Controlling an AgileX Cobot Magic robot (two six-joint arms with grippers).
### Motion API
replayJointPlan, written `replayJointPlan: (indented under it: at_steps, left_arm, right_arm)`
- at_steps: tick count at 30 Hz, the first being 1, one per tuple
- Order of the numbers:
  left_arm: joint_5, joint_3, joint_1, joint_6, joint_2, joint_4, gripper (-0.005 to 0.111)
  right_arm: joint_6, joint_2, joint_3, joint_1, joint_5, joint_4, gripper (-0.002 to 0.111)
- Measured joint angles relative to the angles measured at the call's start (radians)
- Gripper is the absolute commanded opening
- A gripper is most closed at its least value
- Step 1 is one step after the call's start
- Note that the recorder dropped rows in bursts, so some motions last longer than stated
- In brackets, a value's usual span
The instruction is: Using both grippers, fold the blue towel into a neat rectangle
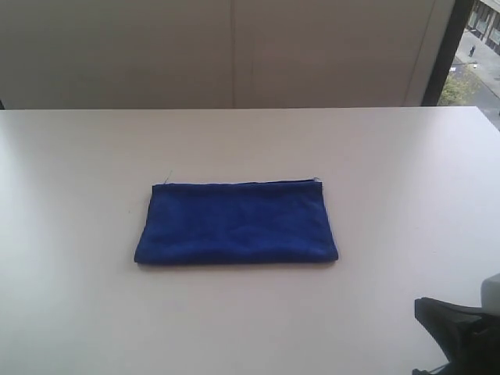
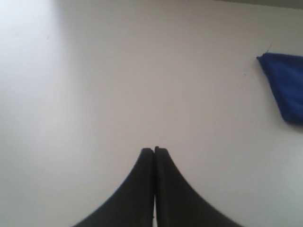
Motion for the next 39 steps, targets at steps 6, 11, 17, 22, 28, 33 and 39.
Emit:
replayJointPlan:
  at_steps: [6, 11, 17, 22, 28, 33, 39]
  left_arm:
    - [0.002, 0.000, 0.000, 0.303, 0.000, -0.134, 0.000]
    - [0.000, 0.000, 0.000, 0.317, 0.000, -0.148, 0.000]
    - [0.000, 0.000, 0.000, 0.319, 0.000, -0.148, 0.000]
    - [0.000, 0.000, 0.000, 0.319, 0.000, -0.148, 0.000]
    - [0.000, 0.000, 0.000, 0.319, 0.000, -0.148, 0.000]
    - [0.000, 0.000, 0.000, 0.319, 0.000, -0.148, 0.000]
    - [0.000, 0.000, 0.000, 0.319, 0.000, -0.148, 0.000]
  right_arm:
    - [0.000, 0.000, 0.000, 0.000, 0.000, 0.000, 0.000]
    - [0.000, 0.000, 0.000, 0.000, 0.000, 0.000, 0.000]
    - [0.000, 0.000, 0.000, 0.000, 0.000, 0.000, 0.000]
    - [0.000, 0.000, 0.000, 0.000, 0.000, 0.000, 0.000]
    - [0.000, -0.079, 0.000, -0.002, 0.019, 0.000, 0.000]
    - [0.000, -0.327, 0.000, -0.040, 0.095, 0.000, 0.000]
    - [0.000, -0.655, 0.000, -0.223, 0.173, 0.000, 0.000]
